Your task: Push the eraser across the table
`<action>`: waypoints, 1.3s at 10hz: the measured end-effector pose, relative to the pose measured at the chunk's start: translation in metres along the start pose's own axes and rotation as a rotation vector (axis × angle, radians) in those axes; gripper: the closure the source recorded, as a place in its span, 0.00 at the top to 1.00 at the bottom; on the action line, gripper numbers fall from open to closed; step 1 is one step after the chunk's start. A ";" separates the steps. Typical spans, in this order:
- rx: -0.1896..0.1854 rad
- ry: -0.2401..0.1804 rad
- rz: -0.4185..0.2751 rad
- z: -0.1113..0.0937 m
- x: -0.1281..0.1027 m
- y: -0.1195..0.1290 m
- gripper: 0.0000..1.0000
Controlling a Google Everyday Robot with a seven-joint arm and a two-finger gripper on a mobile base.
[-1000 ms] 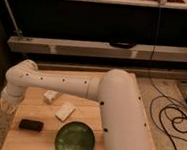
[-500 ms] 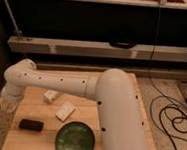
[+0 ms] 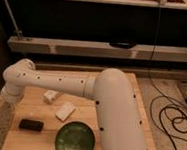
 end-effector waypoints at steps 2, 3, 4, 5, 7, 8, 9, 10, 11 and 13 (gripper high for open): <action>-0.037 -0.008 -0.020 0.004 0.000 -0.003 0.64; -0.059 -0.014 -0.030 0.012 -0.001 -0.003 0.60; -0.079 -0.022 -0.041 0.025 -0.002 0.000 0.52; -0.100 -0.025 -0.045 0.040 0.002 0.010 0.40; -0.119 -0.026 -0.067 0.056 0.002 0.013 0.21; -0.134 -0.027 -0.090 0.062 -0.001 0.008 0.08; -0.145 -0.026 -0.102 0.063 -0.002 0.007 0.02; -0.169 -0.022 -0.115 0.066 -0.001 0.009 0.00; -0.232 -0.018 -0.142 0.070 -0.004 0.007 0.00; -0.302 -0.027 -0.159 0.078 -0.007 0.018 0.00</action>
